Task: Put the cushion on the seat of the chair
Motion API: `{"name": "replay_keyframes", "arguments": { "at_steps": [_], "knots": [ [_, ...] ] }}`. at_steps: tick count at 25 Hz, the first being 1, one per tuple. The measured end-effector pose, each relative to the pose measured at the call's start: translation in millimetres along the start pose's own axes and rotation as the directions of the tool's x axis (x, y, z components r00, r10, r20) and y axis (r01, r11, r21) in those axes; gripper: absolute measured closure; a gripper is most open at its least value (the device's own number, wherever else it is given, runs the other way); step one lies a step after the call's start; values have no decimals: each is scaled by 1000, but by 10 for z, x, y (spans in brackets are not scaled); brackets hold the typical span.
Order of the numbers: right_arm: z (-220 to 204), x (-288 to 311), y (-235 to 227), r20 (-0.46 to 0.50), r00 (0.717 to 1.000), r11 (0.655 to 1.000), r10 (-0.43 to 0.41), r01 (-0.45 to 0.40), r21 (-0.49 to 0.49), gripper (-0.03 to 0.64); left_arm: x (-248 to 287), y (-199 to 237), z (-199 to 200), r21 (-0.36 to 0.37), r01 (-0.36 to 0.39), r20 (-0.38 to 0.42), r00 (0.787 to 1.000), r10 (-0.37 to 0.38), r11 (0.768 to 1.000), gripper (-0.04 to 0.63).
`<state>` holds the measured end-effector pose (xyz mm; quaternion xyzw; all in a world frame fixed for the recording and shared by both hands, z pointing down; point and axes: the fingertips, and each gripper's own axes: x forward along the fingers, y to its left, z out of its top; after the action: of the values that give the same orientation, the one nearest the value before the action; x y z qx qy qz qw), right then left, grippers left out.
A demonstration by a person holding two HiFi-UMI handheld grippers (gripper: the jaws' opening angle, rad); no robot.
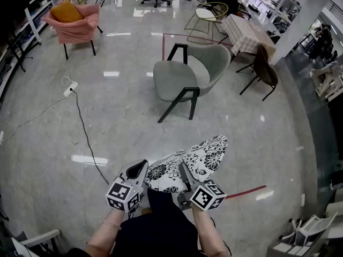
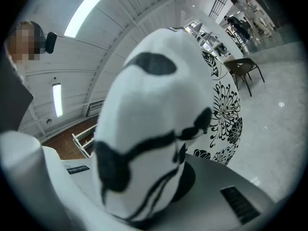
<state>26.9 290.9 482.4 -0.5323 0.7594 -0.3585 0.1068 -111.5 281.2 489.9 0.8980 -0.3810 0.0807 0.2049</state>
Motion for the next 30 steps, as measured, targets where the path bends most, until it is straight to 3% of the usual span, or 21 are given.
{"name": "replay_keyframes", "arguments": {
  "at_steps": [6, 14, 22, 30],
  "knots": [
    [-288, -859, 237, -7, 1000, 999, 17, -17, 37, 588, -540, -695, -338, -27, -20, -21, 1000, 19, 999, 595],
    [-333, -1523, 209, -43, 995, 996, 85, -83, 38, 586, -624, -1373, -500, -33, -28, 5, 1000, 28, 999, 595],
    [-219, -1789, 73, -23, 997, 996, 72, -70, 57, 586, -564, -1731, -434, -39, -26, 24, 999, 27, 999, 595],
    [-167, -1625, -129, -14, 998, 992, 58, -56, 110, 586, -276, -1690, -450, -57, -10, 8, 1000, 11, 998, 600]
  ]
}}
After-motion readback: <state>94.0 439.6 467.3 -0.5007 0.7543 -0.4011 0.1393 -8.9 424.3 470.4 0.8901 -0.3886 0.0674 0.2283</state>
